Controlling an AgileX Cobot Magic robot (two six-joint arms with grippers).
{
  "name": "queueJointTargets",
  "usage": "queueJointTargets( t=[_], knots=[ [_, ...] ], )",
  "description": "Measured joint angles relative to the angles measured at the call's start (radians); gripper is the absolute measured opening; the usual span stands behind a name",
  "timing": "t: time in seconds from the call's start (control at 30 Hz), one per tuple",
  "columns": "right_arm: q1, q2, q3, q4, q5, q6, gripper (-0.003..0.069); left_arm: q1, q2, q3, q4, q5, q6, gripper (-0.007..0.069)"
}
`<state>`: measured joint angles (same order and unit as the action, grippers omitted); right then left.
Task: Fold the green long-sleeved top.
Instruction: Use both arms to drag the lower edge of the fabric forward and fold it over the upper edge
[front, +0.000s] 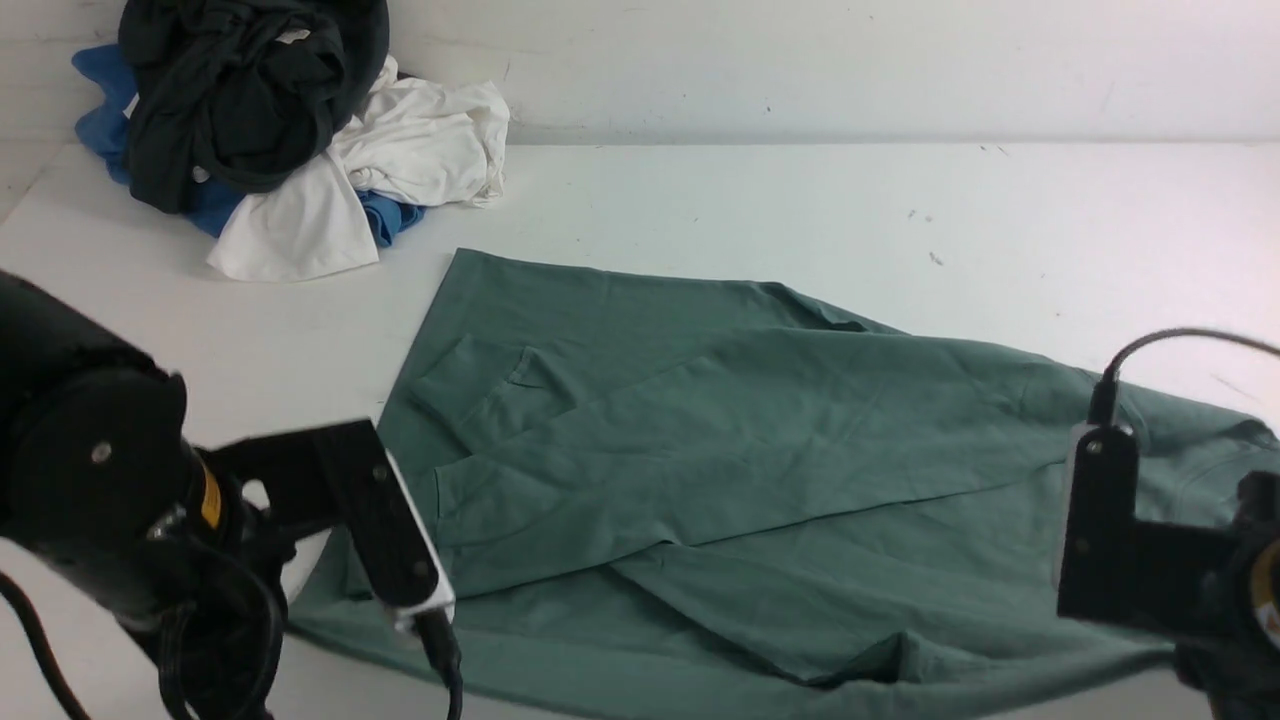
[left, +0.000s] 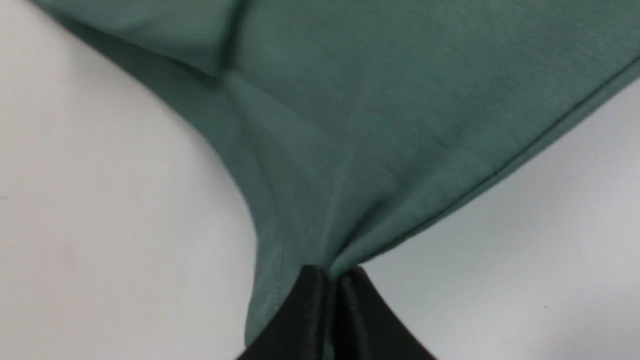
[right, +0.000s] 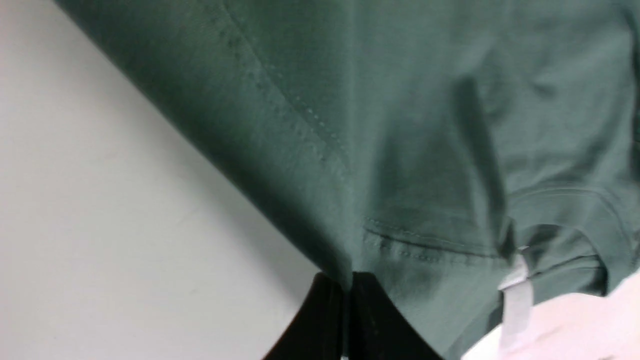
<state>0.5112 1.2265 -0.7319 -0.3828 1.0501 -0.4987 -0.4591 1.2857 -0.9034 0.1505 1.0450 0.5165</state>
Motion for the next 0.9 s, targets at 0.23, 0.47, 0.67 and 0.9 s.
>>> queueJointTargets(
  t=[0.23, 0.47, 0.67, 0.9],
  knots=[
    [-0.153, 0.015, -0.188, 0.133, 0.035, -0.102, -0.0003, 0.027, 0.069, -0.249, 0.05, 0.009, 0.006, 0.0013],
    [-0.322, 0.193, -0.471, 0.353, 0.099, -0.243, -0.0003, 0.115, 0.295, -0.593, 0.062, 0.023, 0.097, 0.0013],
    [-0.37, 0.381, -0.655, 0.39, 0.146, -0.263, -0.0003, 0.162, 0.47, -0.817, 0.028, 0.025, 0.138, 0.0013],
    [-0.376, 0.519, -0.788, 0.445, 0.177, -0.248, -0.0003, 0.179, 0.59, -0.897, -0.063, 0.162, 0.14, 0.0013]
  ],
)
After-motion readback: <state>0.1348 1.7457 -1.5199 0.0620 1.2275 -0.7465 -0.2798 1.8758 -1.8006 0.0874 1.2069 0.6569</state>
